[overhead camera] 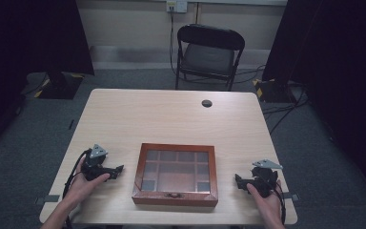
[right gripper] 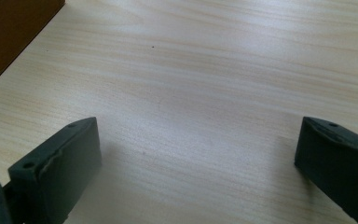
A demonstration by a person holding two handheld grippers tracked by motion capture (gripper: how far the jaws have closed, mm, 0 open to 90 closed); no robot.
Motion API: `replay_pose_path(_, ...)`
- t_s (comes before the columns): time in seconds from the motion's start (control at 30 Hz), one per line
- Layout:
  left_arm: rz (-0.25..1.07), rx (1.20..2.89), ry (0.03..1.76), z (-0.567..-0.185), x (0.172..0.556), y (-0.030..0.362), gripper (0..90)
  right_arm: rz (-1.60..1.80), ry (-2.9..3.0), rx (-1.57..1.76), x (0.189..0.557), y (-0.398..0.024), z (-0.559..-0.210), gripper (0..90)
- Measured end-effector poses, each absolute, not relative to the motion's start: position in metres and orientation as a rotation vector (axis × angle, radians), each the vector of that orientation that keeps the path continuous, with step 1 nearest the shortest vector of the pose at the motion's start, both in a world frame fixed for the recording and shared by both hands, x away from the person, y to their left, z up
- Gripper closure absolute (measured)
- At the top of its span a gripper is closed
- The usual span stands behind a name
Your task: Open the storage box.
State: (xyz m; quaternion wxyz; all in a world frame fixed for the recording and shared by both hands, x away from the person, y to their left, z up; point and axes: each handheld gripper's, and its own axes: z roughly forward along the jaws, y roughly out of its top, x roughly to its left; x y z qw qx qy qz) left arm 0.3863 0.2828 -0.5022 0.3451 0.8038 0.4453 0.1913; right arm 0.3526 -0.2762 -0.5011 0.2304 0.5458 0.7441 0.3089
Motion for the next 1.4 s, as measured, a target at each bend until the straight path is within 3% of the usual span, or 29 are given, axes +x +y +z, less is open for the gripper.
replay_pose_path(0.33, 0.498, 2.087, 1.158, -0.502, 0.386, 0.283, 7.2, 0.855, 2.058, 1.492, 0.351, -0.276, -0.501, 0.4)
replay_pose_path(0.4, 0.498, 2.086, 1.158, -0.502, 0.386, 0.283, 7.2, 0.860, 2.063, 1.488, 0.350, -0.276, -0.500, 3.0)
replay_pose_path(0.43, 0.498, 2.087, 1.157, -0.502, 0.386, 0.283, 7.2, 0.896, 2.078, 1.465, 0.350, -0.276, -0.498, 17.3)
replay_pose_path(0.47, 0.498, 2.087, 1.157, -0.502, 0.386, 0.283, 7.2, 0.923, 2.094, 1.449, 0.349, -0.277, -0.496, 22.0)
replay_pose_path(0.57, 0.499, 2.088, 1.157, -0.502, 0.386, 0.283, 7.2, 0.958, 2.130, 1.458, 0.350, -0.276, -0.494, 17.3)
replay_pose_path(0.63, 0.498, 2.088, 1.157, -0.502, 0.386, 0.283, 7.2, 1.012, 2.150, 1.429, 0.350, -0.273, -0.488, 25.6)
replay_pose_path(0.83, 0.498, 2.087, 1.157, -0.502, 0.386, 0.283, 7.2, 1.121, 2.161, 1.390, 0.348, -0.265, -0.474, 26.8)
replay_pose_path(1.4, 0.498, 2.085, 1.158, -0.502, 0.386, 0.283, 7.2, 1.425, 2.305, 1.173, 0.334, -0.220, -0.435, 51.1)
